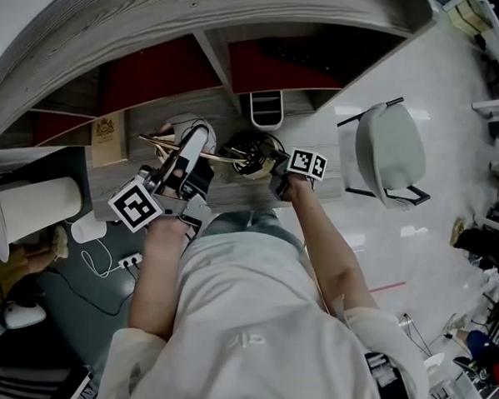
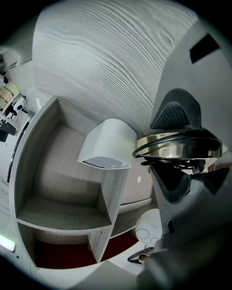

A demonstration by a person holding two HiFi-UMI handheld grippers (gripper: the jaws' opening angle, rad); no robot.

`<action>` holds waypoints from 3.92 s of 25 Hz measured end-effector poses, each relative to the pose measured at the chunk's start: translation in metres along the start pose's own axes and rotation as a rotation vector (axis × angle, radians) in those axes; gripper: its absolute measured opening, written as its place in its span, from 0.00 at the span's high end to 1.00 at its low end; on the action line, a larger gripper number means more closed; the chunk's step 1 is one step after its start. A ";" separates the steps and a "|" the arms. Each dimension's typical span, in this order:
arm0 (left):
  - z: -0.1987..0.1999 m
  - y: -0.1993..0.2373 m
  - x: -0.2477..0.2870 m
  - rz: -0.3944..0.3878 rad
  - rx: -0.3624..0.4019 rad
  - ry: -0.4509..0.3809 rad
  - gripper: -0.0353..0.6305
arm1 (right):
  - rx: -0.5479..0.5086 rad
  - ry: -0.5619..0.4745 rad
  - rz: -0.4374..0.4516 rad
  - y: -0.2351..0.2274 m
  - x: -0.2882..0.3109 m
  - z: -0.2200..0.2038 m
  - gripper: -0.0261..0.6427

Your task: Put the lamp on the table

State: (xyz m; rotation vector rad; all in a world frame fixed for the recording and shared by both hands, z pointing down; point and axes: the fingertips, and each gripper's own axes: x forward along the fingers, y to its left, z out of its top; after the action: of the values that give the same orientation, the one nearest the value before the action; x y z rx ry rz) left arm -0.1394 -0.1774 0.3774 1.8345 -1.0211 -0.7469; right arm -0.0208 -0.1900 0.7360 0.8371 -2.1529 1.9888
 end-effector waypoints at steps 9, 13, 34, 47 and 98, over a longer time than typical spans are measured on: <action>0.000 0.002 0.001 0.018 -0.031 -0.060 0.93 | -0.165 -0.047 -0.041 -0.002 -0.034 0.011 0.54; 0.002 -0.001 -0.002 0.010 -0.044 -0.068 0.93 | -0.223 -0.128 -0.042 0.011 -0.058 0.022 0.54; -0.066 -0.025 0.036 -0.046 -0.032 0.008 0.93 | -0.679 -0.288 -0.061 0.086 -0.182 0.037 0.83; -0.107 -0.036 0.054 -0.047 -0.007 0.073 0.92 | -0.729 -0.366 -0.067 0.113 -0.225 0.037 0.85; -0.090 -0.040 -0.029 -0.017 0.166 0.218 0.91 | -0.807 -0.479 -0.063 0.238 -0.218 0.043 0.88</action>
State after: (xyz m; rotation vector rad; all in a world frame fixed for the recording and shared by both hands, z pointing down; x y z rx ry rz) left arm -0.0667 -0.1052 0.3829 2.0191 -0.9483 -0.4704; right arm 0.0693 -0.1599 0.4251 1.2469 -2.7703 0.7580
